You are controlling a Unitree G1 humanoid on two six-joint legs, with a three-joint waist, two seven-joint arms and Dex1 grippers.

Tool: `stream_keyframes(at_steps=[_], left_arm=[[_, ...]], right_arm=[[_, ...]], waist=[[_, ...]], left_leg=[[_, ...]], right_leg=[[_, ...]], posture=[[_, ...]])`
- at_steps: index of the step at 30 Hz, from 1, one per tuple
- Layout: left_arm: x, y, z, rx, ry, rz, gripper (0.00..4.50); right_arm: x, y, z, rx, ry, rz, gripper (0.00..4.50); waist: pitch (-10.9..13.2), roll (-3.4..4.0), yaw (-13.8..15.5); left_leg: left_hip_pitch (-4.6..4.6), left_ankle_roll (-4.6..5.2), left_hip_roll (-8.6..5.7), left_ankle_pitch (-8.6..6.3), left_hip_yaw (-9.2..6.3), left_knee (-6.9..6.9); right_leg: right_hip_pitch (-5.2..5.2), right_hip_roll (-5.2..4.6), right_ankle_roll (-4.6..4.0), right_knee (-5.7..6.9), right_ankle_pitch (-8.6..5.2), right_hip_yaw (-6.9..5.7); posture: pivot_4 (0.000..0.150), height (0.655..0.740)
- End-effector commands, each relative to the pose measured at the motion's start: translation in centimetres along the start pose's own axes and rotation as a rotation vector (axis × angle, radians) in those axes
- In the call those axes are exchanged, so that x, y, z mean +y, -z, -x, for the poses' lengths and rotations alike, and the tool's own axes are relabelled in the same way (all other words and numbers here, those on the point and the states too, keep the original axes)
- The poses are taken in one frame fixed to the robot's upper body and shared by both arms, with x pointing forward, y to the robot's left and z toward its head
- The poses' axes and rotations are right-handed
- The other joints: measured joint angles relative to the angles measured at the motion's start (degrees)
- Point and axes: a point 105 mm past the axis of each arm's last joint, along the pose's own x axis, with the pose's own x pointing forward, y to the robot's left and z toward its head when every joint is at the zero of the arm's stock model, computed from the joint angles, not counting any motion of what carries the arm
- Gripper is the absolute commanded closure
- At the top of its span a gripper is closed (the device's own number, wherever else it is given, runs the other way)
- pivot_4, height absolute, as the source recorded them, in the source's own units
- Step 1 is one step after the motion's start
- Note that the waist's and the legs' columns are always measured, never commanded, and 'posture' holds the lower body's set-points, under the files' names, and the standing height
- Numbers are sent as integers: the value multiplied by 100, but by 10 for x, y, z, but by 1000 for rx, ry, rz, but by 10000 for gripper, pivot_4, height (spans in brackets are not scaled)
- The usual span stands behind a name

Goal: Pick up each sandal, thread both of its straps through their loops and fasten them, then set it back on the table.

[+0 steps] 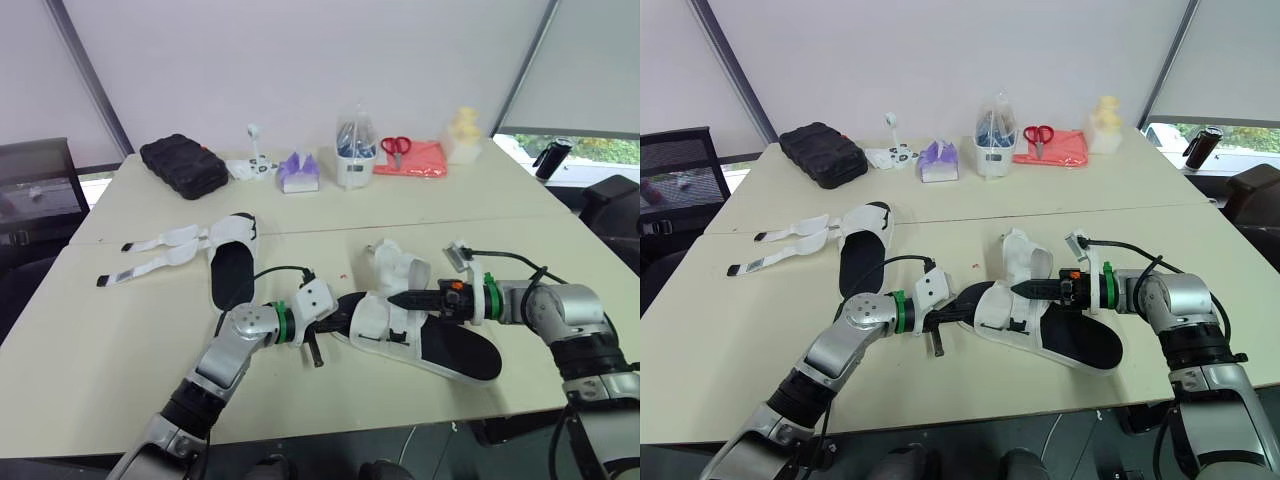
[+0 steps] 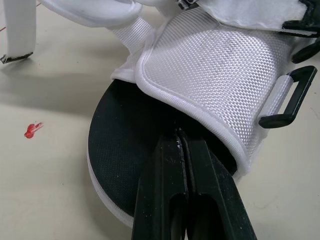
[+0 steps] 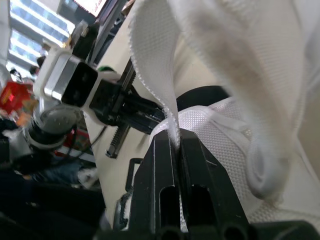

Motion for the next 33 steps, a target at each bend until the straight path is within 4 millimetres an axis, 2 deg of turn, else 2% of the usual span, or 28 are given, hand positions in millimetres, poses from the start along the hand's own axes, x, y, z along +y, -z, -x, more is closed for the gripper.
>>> stream_keyframes(at_steps=[1, 7, 13, 19, 24, 29, 33], left_arm=[[-4, 1, -1, 1, 9, 2, 45000], [-6, 0, -2, -4, 19, 7, 45000], [-7, 1, -3, -4, 27, 10, 45000], [-7, 1, -5, -8, 36, 10, 45000], [-8, 2, -7, -3, 40, 9, 45000], [-9, 5, -6, 6, 41, 10, 45000], [-10, 8, -4, 16, 40, 13, 45000]], right_arm=[[4, -8, 4, 16, 6, 129, 44284], [9, -20, 7, 8, 34, 216, 44284], [15, -26, 9, -40, 35, 177, 44284], [17, -15, 11, -24, 37, 131, 44284], [22, -9, 1, -44, 23, 71, 44284], [-6, 0, 1, -61, 200, 23, 44284], [1, 0, 5, -84, 173, -12, 44284]], waist=[[0, 0, 0], [0, 0, 3], [0, 0, 3], [0, 0, 10], [0, 0, 6], [-2, 1, 2], [-2, 1, 5]], left_leg=[[1, 0, 0, 0, 0, 0], [0, 0, 0, 0, 1, 2], [1, 0, 0, 0, 0, 2], [0, 0, -1, 0, -1, 2], [1, 0, -1, 0, -1, 2], [1, 0, 0, 0, -1, 1], [1, 0, -1, 0, -1, 3]], right_leg=[[0, 0, 0, 0, 0, 0], [1, 0, 3, 1, 2, 0], [1, -1, 3, 2, 2, 0], [2, -4, 3, 1, 2, 1], [1, -4, 3, 1, 2, 2], [1, -4, 3, 2, 2, 6], [2, -4, 3, 2, 2, 5]], posture=[[1500, 7400], [1500, 7400], [1500, 7400], [1500, 7400], [1500, 7400], [1500, 7400], [1500, 7400]])
